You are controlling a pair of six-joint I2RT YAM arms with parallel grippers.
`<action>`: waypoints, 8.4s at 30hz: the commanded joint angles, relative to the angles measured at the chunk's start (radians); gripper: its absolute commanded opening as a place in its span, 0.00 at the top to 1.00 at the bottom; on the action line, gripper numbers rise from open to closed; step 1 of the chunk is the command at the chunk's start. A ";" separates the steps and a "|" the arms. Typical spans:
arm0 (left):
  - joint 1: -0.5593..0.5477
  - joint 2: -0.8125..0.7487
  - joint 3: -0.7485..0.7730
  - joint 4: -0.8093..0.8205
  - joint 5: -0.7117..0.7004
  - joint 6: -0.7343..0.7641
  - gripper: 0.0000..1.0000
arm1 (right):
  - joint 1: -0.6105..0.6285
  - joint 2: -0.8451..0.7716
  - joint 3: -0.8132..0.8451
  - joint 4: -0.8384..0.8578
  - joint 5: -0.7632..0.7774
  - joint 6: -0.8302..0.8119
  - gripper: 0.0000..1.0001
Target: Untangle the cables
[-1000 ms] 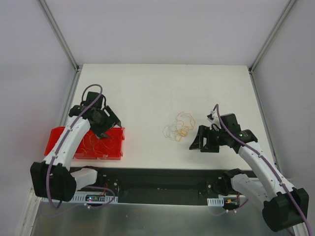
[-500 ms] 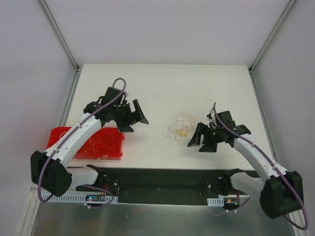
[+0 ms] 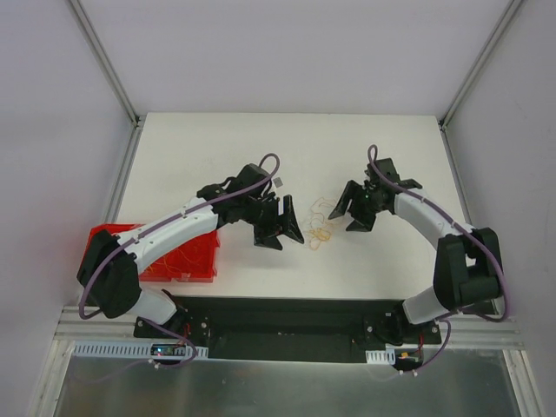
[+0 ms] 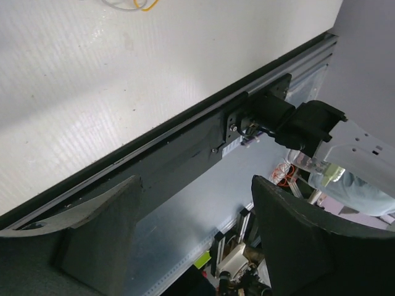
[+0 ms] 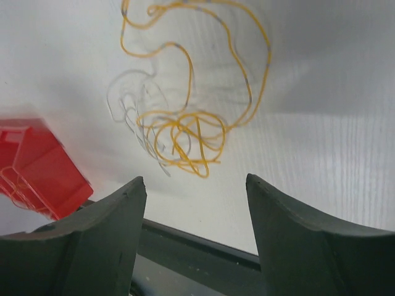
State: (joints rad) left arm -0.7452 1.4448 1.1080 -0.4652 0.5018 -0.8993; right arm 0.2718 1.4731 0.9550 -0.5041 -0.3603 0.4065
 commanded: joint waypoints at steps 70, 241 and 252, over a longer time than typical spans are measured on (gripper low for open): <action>0.089 -0.040 0.033 -0.007 0.072 0.180 0.32 | -0.057 -0.360 -0.150 0.084 -0.287 -0.106 1.00; -0.269 0.194 0.153 -0.181 -0.647 0.903 1.00 | -0.052 -0.778 -0.136 -0.346 -0.238 -0.291 0.35; 0.068 -0.242 0.099 -0.223 -0.790 0.697 1.00 | -0.051 -0.769 -0.191 -0.292 -0.267 -0.252 0.36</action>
State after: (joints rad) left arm -0.8265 1.3220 1.2308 -0.6327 -0.1410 -0.1104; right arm 0.2150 0.7040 0.7746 -0.8299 -0.5945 0.1390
